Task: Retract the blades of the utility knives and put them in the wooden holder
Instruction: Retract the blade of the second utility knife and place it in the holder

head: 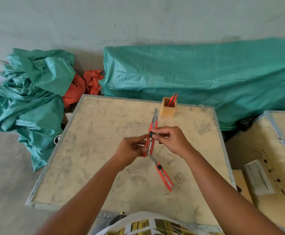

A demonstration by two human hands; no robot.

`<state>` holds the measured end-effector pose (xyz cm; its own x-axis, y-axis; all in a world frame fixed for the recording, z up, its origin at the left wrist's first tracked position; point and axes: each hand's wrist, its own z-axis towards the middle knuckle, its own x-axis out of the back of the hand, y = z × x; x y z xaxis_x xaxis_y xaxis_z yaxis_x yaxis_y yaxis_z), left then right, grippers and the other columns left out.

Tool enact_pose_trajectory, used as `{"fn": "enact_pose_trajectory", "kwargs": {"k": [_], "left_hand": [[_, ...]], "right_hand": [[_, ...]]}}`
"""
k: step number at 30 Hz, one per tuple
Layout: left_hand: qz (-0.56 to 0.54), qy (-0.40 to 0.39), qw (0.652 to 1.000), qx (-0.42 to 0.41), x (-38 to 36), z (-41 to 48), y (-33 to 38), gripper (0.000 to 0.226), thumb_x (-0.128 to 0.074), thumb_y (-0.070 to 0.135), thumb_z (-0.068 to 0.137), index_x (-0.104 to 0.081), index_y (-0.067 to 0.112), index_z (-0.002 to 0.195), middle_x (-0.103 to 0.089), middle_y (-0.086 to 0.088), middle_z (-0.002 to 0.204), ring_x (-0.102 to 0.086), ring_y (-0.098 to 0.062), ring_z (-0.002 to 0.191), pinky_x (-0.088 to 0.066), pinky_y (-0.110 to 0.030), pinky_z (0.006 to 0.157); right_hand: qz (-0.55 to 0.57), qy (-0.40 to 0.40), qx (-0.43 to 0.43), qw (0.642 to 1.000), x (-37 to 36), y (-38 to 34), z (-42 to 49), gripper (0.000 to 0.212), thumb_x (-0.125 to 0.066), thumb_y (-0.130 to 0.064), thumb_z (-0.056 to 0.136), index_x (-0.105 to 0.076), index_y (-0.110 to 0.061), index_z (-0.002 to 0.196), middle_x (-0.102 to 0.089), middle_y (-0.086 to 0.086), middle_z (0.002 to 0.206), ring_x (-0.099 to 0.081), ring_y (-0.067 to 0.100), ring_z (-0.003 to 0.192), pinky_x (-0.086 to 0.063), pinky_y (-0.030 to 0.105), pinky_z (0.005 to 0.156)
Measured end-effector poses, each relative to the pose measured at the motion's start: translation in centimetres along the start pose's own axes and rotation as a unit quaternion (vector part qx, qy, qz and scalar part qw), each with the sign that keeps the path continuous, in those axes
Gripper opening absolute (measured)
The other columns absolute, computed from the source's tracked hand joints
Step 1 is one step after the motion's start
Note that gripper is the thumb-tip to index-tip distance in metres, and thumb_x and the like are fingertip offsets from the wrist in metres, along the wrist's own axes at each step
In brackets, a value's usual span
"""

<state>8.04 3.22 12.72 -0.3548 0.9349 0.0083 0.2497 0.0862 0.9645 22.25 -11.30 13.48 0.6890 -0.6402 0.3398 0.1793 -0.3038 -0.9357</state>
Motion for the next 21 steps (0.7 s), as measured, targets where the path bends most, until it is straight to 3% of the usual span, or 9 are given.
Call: {"fn": "enact_pose_trajectory", "kwargs": {"k": [3,7,9,12,17,21], "left_hand": [[-0.045,0.026,0.999,-0.006,-1.7,-0.6,0.2,0.041,-0.064,-0.013,0.085,-0.073,0.016,0.113,-0.078,-0.005,0.100,-0.071,-0.021,0.080,-0.061,-0.035,0.079],[-0.087,0.050,0.995,-0.001,-3.3,-1.1,0.1,0.036,-0.062,-0.014,0.086,-0.072,0.005,0.115,-0.076,-0.015,0.108,-0.073,-0.026,0.089,-0.061,-0.038,0.083],[-0.101,0.055,0.993,-0.006,-3.8,-1.1,0.2,0.038,-0.061,-0.016,0.086,-0.075,0.010,0.110,-0.077,-0.012,0.105,-0.074,-0.027,0.090,-0.061,-0.038,0.082],[-0.105,0.053,0.993,-0.013,-3.8,-0.8,0.7,0.042,-0.060,-0.017,0.086,-0.076,0.017,0.106,-0.078,-0.008,0.105,-0.075,-0.028,0.091,-0.061,-0.038,0.083],[-0.092,0.038,0.995,-0.026,-3.0,0.2,1.5,0.038,-0.060,-0.015,0.087,-0.069,0.003,0.119,-0.075,-0.014,0.111,-0.074,-0.027,0.092,-0.060,-0.040,0.087],[-0.083,0.014,0.996,-0.041,-2.7,0.8,2.3,0.038,-0.060,-0.013,0.088,-0.067,0.001,0.122,-0.075,-0.011,0.113,-0.075,-0.027,0.094,-0.060,-0.036,0.086]], "right_hand": [[-0.028,-0.030,0.029,0.999,1.4,0.2,-0.8,0.026,-0.075,-0.007,0.088,-0.078,-0.012,0.114,-0.076,-0.001,0.110,-0.073,0.010,0.093,-0.061,0.021,0.075],[-0.050,-0.053,0.054,0.996,2.3,0.5,-1.5,0.026,-0.078,-0.009,0.086,-0.079,-0.015,0.111,-0.074,-0.007,0.109,-0.071,0.002,0.094,-0.059,0.017,0.080],[-0.067,-0.061,0.055,0.994,2.6,0.6,-2.0,0.025,-0.080,-0.010,0.084,-0.081,-0.017,0.109,-0.073,-0.010,0.110,-0.068,-0.004,0.095,-0.053,0.010,0.086],[-0.079,-0.058,0.063,0.993,2.5,0.9,-2.5,0.027,-0.081,-0.012,0.084,-0.080,-0.020,0.109,-0.072,-0.011,0.113,-0.068,0.001,0.101,-0.054,0.016,0.091],[-0.080,-0.028,0.088,0.992,2.3,0.5,-2.4,0.034,-0.076,-0.016,0.089,-0.075,-0.029,0.120,-0.070,-0.011,0.116,-0.068,0.008,0.099,-0.057,0.022,0.086],[-0.076,0.018,0.084,0.993,2.2,-0.2,-2.0,0.023,-0.081,-0.019,0.084,-0.078,-0.024,0.106,-0.071,-0.009,0.109,-0.067,0.008,0.094,-0.056,0.021,0.078]]}}
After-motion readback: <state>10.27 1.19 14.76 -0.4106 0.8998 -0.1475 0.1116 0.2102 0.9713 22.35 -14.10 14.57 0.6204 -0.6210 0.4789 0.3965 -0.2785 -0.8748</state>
